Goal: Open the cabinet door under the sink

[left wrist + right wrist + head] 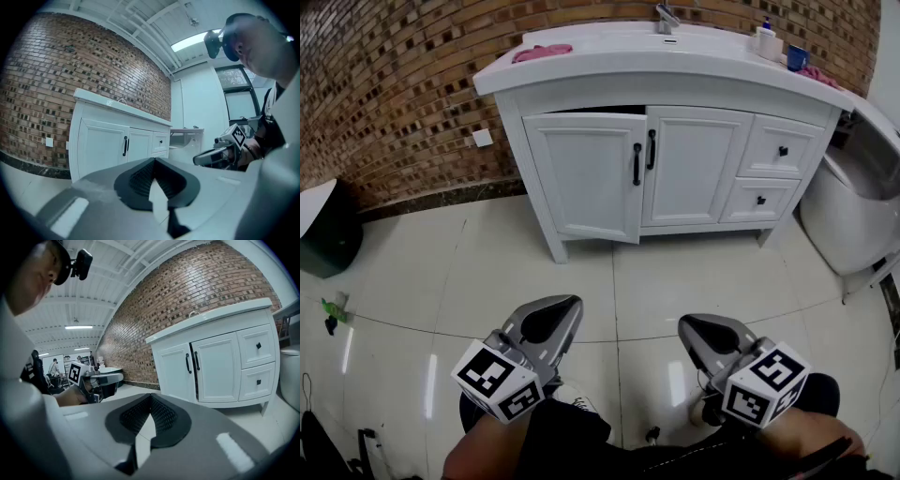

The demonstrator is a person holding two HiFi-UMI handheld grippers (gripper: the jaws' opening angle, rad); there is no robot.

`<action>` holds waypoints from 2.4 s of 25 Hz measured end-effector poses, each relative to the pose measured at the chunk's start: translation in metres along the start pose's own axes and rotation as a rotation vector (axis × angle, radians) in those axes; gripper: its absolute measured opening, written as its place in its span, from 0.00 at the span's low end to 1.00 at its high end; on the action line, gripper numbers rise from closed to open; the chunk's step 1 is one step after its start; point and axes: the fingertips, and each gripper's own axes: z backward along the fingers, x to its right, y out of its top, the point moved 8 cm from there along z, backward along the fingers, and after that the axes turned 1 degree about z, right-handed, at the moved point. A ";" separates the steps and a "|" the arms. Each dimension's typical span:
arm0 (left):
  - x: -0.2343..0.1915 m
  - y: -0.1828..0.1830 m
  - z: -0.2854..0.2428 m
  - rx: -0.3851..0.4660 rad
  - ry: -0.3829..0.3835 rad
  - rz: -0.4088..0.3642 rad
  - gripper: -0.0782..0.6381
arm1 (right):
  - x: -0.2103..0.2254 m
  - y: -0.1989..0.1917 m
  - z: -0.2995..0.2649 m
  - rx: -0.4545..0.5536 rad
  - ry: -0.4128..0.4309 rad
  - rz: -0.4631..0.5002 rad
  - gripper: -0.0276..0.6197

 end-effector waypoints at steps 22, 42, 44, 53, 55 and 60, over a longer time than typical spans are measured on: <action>0.001 -0.001 -0.001 -0.006 -0.003 -0.007 0.12 | 0.000 -0.001 -0.002 -0.006 0.006 -0.001 0.05; -0.001 0.025 -0.049 0.028 0.038 -0.127 0.21 | 0.003 0.008 0.008 0.039 -0.006 -0.015 0.05; -0.009 0.034 -0.064 0.027 0.053 -0.153 0.21 | 0.005 0.007 0.010 0.040 -0.009 -0.016 0.05; -0.042 0.058 -0.154 0.020 0.087 -0.209 0.27 | 0.005 0.010 0.019 0.066 -0.013 0.001 0.05; -0.051 0.056 -0.177 -0.003 0.093 -0.203 0.27 | 0.006 0.012 0.022 0.073 -0.017 0.004 0.05; -0.073 0.053 -0.220 -0.040 0.129 -0.182 0.27 | 0.012 0.010 0.028 0.073 -0.020 -0.008 0.05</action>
